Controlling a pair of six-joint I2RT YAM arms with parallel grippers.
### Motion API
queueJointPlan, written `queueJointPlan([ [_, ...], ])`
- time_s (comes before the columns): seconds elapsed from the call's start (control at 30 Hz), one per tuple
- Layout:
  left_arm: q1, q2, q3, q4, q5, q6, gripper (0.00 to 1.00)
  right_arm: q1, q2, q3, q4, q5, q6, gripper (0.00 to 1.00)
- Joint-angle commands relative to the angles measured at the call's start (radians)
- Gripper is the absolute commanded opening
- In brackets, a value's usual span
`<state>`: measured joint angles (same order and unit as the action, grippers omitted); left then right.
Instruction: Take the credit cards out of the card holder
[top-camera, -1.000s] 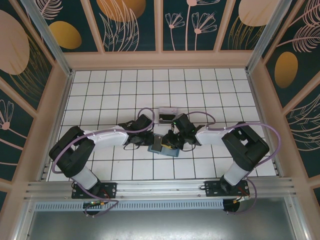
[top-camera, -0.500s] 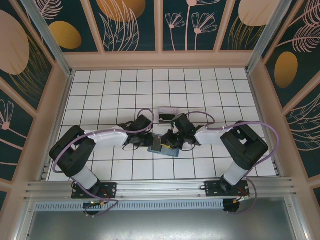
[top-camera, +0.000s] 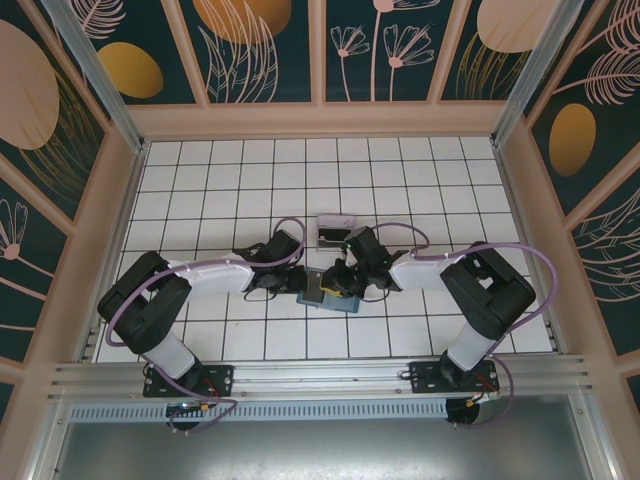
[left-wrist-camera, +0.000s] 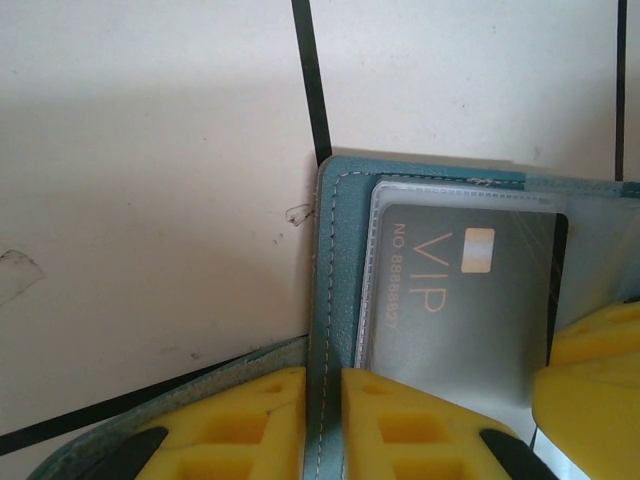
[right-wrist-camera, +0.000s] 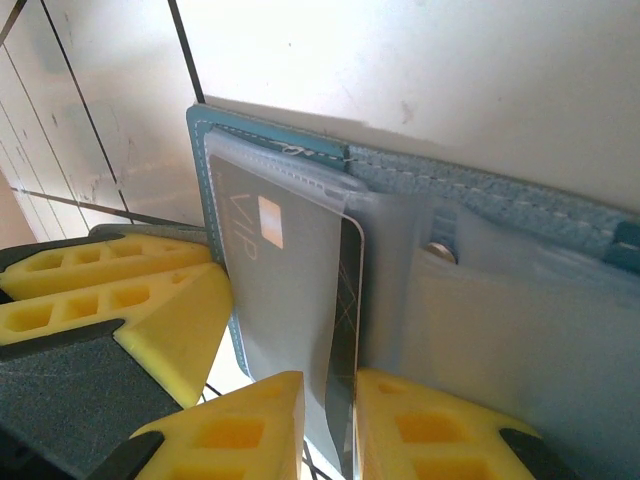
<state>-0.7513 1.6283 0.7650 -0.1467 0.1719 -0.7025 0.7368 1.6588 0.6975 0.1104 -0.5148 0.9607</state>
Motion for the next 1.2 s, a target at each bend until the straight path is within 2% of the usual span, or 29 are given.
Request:
queueJointPlan([
  [0.0,-0.017,0.038,-0.044,-0.008,0.074,-0.02,0.18,0.007,-0.016,-0.013,0.081,-0.021,0.017,0.2],
  [0.33,-0.018,0.039,-0.04,-0.008,0.077,-0.029,0.18,0.006,-0.048,-0.071,0.173,-0.018,0.053,0.15],
  [0.63,-0.019,0.03,-0.041,-0.019,0.074,-0.031,0.17,0.007,-0.013,-0.087,0.214,-0.028,0.056,0.2],
  [1.17,-0.018,0.024,-0.043,-0.024,0.072,-0.033,0.17,0.008,-0.008,-0.114,0.285,-0.047,0.074,0.21],
])
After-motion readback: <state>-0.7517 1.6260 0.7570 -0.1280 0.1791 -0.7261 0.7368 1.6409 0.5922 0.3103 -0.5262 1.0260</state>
